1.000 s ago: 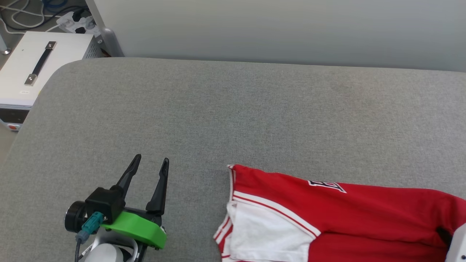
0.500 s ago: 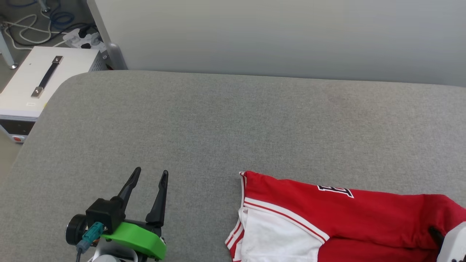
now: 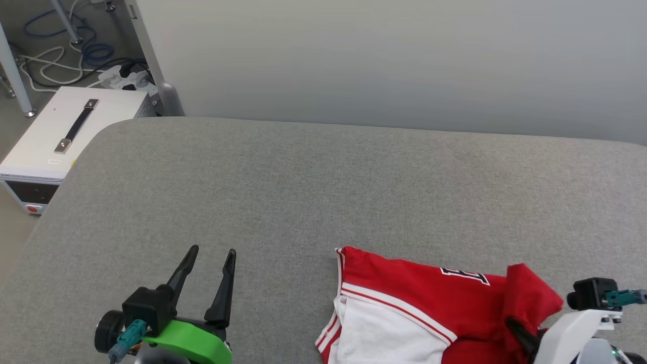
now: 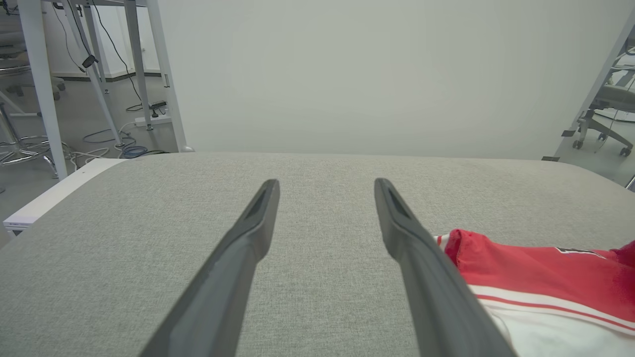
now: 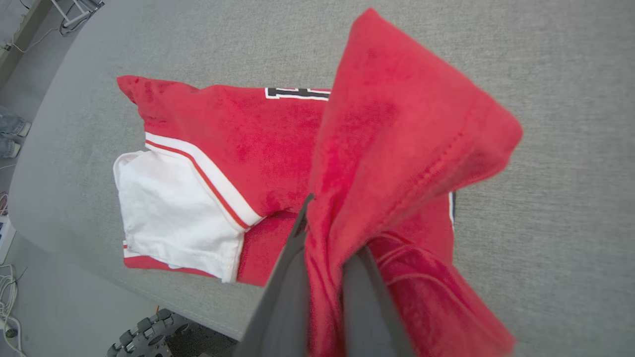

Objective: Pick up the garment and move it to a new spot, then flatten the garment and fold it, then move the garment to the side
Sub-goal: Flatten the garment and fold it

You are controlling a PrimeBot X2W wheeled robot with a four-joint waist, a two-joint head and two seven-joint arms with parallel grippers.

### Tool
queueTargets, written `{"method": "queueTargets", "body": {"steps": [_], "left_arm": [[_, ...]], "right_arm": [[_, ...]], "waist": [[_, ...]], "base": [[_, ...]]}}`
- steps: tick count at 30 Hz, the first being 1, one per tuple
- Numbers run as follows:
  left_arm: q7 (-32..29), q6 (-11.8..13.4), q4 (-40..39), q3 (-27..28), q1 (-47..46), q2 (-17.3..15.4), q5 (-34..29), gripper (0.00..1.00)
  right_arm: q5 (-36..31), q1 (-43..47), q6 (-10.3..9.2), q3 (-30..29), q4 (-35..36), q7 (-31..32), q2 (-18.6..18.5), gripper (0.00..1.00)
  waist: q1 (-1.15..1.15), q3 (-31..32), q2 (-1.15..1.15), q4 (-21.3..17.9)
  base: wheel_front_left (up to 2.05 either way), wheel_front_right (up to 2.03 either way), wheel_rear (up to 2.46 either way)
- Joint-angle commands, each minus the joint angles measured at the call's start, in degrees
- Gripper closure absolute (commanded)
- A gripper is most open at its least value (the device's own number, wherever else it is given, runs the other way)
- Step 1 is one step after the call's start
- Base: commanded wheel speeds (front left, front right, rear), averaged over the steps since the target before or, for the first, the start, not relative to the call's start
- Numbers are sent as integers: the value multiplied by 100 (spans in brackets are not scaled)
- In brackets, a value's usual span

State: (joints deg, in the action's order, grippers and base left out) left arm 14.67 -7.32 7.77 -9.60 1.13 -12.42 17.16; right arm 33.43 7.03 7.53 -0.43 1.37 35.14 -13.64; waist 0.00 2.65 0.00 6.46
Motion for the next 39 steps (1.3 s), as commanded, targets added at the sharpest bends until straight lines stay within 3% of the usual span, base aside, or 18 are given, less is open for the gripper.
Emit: {"method": "queueTargets", "body": {"steps": [1, 5, 10, 16, 28, 29, 30, 34, 39], "left_arm": [[33, -16, -20, 6, 68, 22, 53, 0], [33, -16, -44, 62, 81, -19, 71, 0], [33, -16, -51, 86, 56, -26, 79, 0], [33, -16, -42, 54, 24, -38, 89, 0], [33, -16, -38, 11, -67, -17, 66, 0], [33, -16, -32, 8, -72, -12, 64, 0], [33, -16, -26, 7, -79, -8, 64, 0], [33, -16, 11, 38, -77, -7, 63, 0], [33, -16, 36, 34, -74, 2, 55, 0]], "right_arm": [[54, 55, -4, 61, 75, 32, 135, 100], [284, -77, -4, 287, 202, 182, 682, 100], [431, -284, -4, 588, 103, 146, 997, 100], [866, -574, -4, 1007, -405, -338, 1072, 100], [957, -1262, -4, 1666, -1789, -1179, 1075, 100], [925, -1309, -4, 1712, -1880, -1216, 1075, 95], [878, -1364, -4, 1764, -1968, -1289, 1075, 0], [1376, -1543, -4, 2410, -1904, -1415, 1076, 0], [1889, -1632, -4, 2796, -1645, -1511, 1076, 0]], "waist": [[0, 13, 0, 33], [0, 21, 0, 80], [0, 18, 0, 157], [0, -16, 0, 286], [0, -194, 0, 495], [0, -203, 0, 503], [0, -214, 0, 509], [0, -197, 0, 487], [0, -147, 0, 416]], "base": [[0, 0, 0], [0, 0, 0], [0, 0, 0], [0, 0, 0], [0, 0, 0], [0, 0, 0], [0, 0, 0], [0, 0, 0], [0, 0, 0]]}}
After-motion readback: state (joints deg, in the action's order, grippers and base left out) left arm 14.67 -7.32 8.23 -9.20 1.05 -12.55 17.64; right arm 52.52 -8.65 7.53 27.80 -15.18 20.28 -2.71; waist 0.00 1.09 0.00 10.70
